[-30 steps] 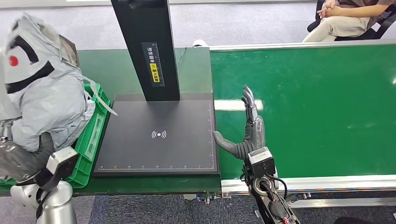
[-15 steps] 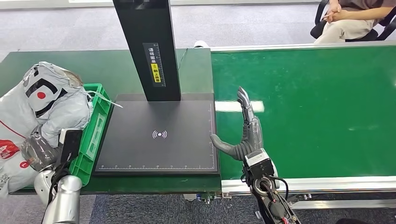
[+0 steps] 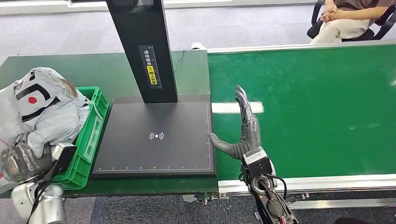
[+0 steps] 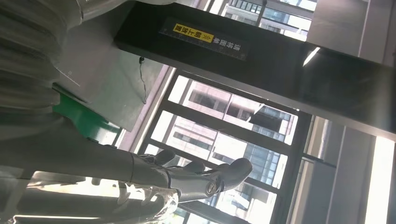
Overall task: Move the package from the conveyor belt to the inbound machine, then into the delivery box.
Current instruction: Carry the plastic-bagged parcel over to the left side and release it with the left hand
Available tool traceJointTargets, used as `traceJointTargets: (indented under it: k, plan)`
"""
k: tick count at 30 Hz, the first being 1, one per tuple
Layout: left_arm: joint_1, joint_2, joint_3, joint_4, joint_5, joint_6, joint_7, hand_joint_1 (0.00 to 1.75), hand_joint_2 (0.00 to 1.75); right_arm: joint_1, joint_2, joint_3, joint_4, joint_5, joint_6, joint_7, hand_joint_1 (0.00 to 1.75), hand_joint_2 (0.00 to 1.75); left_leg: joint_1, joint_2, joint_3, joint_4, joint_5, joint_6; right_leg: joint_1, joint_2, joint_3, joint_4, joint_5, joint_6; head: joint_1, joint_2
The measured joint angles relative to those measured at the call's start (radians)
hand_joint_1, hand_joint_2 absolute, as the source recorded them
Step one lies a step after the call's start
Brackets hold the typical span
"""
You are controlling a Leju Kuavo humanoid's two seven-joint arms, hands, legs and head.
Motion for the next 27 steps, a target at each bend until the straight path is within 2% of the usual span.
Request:
traceJointTargets:
  k: [3,5,7,9,10,14,18,22,26,27]
  plan:
    - [-0.011,-0.02,0.087,-0.009,-0.037,0.0,-0.004,1.72,1.75,0.0,0.0,0.0,0.002,-0.003,-0.006,0.0,0.0,1.75,0.0,-0.001,-0.006,0.0,0.0,0.0,0.0,0.0,-0.005,0.0,0.0,0.0,0.0,0.0]
    - [-0.02,-0.03,0.121,-0.016,-0.041,0.0,-0.007,1.56,1.75,0.0,0.0,0.0,0.003,-0.005,-0.006,0.0,0.0,1.75,0.0,0.0,-0.009,0.0,-0.001,0.0,0.0,0.0,-0.007,-0.001,0.0,0.001,0.0,0.0]
    - [-0.028,-0.042,0.15,-0.029,-0.041,0.0,-0.011,0.89,1.75,0.0,0.0,0.0,0.004,-0.006,-0.007,0.0,0.0,1.75,0.0,0.0,-0.01,0.0,-0.002,0.0,0.0,0.0,-0.009,-0.001,0.0,0.001,0.0,0.0]
    - [-0.035,-0.053,0.173,-0.038,-0.048,0.0,-0.01,0.29,1.75,0.0,0.0,0.0,0.006,-0.006,-0.007,0.0,0.0,1.75,0.0,0.0,-0.011,0.0,-0.002,0.0,-0.001,0.0,-0.01,-0.001,0.0,0.001,0.0,0.0]
    - [-0.037,-0.056,0.182,-0.039,-0.054,0.0,-0.008,0.23,1.75,0.0,0.0,0.0,0.007,-0.006,-0.007,0.0,0.0,1.75,0.0,0.0,-0.011,0.0,-0.002,0.0,-0.001,0.0,-0.01,-0.001,-0.001,0.001,0.0,0.0]
    - [-0.039,-0.061,0.195,-0.034,-0.075,0.0,-0.001,0.23,1.75,0.0,0.0,0.0,0.008,-0.006,-0.007,0.0,0.0,1.75,0.0,0.0,-0.012,0.0,-0.002,0.0,0.0,0.0,-0.011,-0.001,-0.001,0.001,0.0,0.0]
    - [-0.039,-0.064,0.202,-0.029,-0.073,0.0,0.003,0.01,1.75,0.0,0.0,0.0,0.008,-0.006,-0.007,0.0,0.0,1.75,0.0,0.0,-0.012,0.0,-0.002,0.0,0.0,0.0,-0.011,-0.001,-0.001,0.001,0.0,0.0]
    - [-0.039,-0.064,0.188,-0.02,-0.036,0.0,0.02,0.0,1.75,0.0,0.0,0.0,0.009,-0.006,-0.006,0.0,0.0,1.75,0.0,0.0,-0.012,0.0,-0.002,0.0,-0.001,0.0,-0.011,-0.001,-0.001,0.001,0.0,0.0]
    - [-0.037,-0.068,0.159,-0.016,0.032,0.0,-0.006,0.0,1.75,-0.002,0.0,0.0,0.012,-0.002,0.0,0.0,0.0,1.75,0.0,0.0,-0.013,0.0,-0.002,0.0,-0.001,0.0,-0.011,-0.001,-0.001,0.001,0.0,0.0]
    - [-0.034,-0.07,0.149,-0.02,0.056,0.0,-0.011,0.0,1.31,-0.002,0.0,0.0,0.013,-0.002,0.001,0.0,0.0,1.75,0.0,0.0,-0.013,0.0,-0.002,0.0,-0.001,0.0,-0.011,-0.001,-0.001,0.001,0.0,0.0]
